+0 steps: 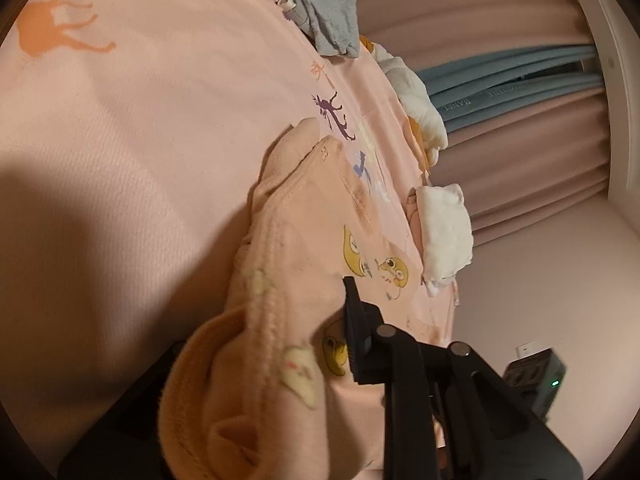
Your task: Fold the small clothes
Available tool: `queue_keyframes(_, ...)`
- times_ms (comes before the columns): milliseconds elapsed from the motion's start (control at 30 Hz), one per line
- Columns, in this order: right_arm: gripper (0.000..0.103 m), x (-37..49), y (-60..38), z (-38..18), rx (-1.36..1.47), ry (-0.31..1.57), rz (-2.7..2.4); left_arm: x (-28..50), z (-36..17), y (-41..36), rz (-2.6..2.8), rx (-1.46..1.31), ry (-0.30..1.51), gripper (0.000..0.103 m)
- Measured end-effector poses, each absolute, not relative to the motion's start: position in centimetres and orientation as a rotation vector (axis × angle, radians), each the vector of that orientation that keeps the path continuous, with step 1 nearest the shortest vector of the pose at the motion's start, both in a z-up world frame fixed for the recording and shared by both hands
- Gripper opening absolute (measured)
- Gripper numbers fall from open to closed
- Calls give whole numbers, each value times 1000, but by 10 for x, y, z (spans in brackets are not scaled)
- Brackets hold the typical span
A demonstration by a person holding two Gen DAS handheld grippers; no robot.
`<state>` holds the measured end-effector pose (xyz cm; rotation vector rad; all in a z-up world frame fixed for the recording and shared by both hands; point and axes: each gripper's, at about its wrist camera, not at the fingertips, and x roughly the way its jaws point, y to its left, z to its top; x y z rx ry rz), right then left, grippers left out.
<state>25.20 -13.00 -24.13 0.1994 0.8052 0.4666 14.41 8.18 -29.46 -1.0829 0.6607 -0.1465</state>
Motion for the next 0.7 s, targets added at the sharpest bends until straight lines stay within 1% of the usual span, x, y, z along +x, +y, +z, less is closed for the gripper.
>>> queue_keyframes(133,24,255,-132,-247,190,843,477,143,-292,79,-134,-1049,664,20)
queue_keyframes(200,20,256,-134,-249,177,845,481,144,-293,80,-137,-1053,667,19)
queue_keyframes(233,16,255,-134,-251,165,847,479,143,-293,81,-139,-1053,668,19)
queue_keyframes(367,5,249,-139,-258,163,838,476,143,-293,80,-143,-1030,671,18)
queue_keyframes(433,4,243,-143,-258,156,831,480,144,-293,79,-141,-1026,669,18)
queue_keyframes(700,3,243,-146,-258,176,829,480,144,-292,76,-131,-998,671,18)
